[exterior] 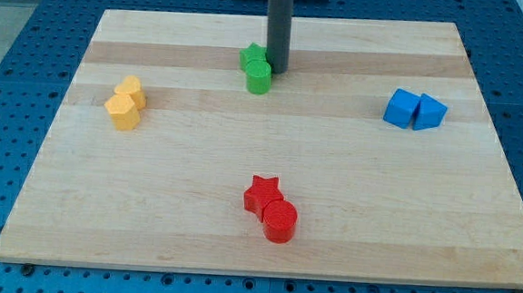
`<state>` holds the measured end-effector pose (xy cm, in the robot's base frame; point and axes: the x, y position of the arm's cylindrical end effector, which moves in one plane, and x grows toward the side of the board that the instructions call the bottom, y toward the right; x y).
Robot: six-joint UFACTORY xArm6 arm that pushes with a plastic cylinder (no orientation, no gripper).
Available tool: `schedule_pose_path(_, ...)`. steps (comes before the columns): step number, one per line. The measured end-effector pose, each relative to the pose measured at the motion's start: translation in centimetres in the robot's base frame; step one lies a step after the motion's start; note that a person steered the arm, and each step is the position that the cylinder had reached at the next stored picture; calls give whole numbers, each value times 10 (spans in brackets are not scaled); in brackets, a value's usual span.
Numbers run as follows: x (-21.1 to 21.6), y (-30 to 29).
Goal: Push the green star away from the green circle
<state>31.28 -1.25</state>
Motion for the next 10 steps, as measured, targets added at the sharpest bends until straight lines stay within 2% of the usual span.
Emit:
schedule_pose_path(4, -30, -92)
schedule_pose_path(7, -32, -94)
schedule_pose_path(9, -38, -42)
schedule_pose_path(10, -38, -42)
